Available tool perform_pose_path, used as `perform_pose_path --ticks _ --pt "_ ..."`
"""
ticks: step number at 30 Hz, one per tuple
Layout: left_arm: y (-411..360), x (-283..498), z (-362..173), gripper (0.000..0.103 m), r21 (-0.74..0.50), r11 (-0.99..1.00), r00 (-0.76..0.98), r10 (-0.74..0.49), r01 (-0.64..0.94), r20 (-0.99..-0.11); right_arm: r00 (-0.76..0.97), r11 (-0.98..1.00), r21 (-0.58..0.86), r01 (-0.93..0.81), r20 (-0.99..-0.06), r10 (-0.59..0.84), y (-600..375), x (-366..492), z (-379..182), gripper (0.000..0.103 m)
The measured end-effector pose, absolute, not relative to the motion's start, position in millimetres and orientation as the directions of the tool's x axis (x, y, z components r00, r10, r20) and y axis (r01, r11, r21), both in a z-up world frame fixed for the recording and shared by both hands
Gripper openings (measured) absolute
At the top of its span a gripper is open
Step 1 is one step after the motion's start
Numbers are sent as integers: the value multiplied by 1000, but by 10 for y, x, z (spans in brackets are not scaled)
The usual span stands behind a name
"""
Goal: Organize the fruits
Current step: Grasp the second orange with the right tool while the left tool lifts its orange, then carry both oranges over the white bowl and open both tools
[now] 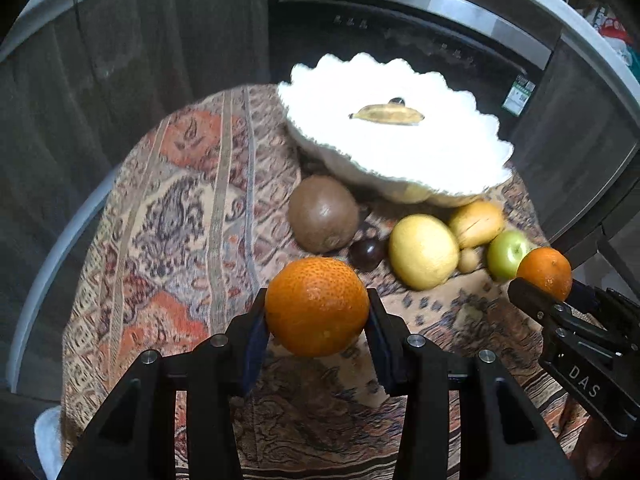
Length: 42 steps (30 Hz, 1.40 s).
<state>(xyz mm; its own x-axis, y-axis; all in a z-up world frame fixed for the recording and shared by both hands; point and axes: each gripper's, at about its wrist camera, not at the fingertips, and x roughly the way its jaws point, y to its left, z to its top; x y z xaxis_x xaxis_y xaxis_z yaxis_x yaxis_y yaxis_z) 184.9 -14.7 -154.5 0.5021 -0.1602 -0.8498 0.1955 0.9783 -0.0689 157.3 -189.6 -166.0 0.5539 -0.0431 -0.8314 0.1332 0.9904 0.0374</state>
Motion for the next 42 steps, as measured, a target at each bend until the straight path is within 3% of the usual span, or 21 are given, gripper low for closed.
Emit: perform_pose_path --ticks 21,42 --pt "-547 2430 -949 44 -60 965 569 -200 255 -797 659 994 15 109 -750 -61 -2143 1948 -946 46" --pt "-760 3183 -1301 45 -72 960 525 -209 269 -825 602 996 31 85 -798 -27 -2299 2730 -1239 46"
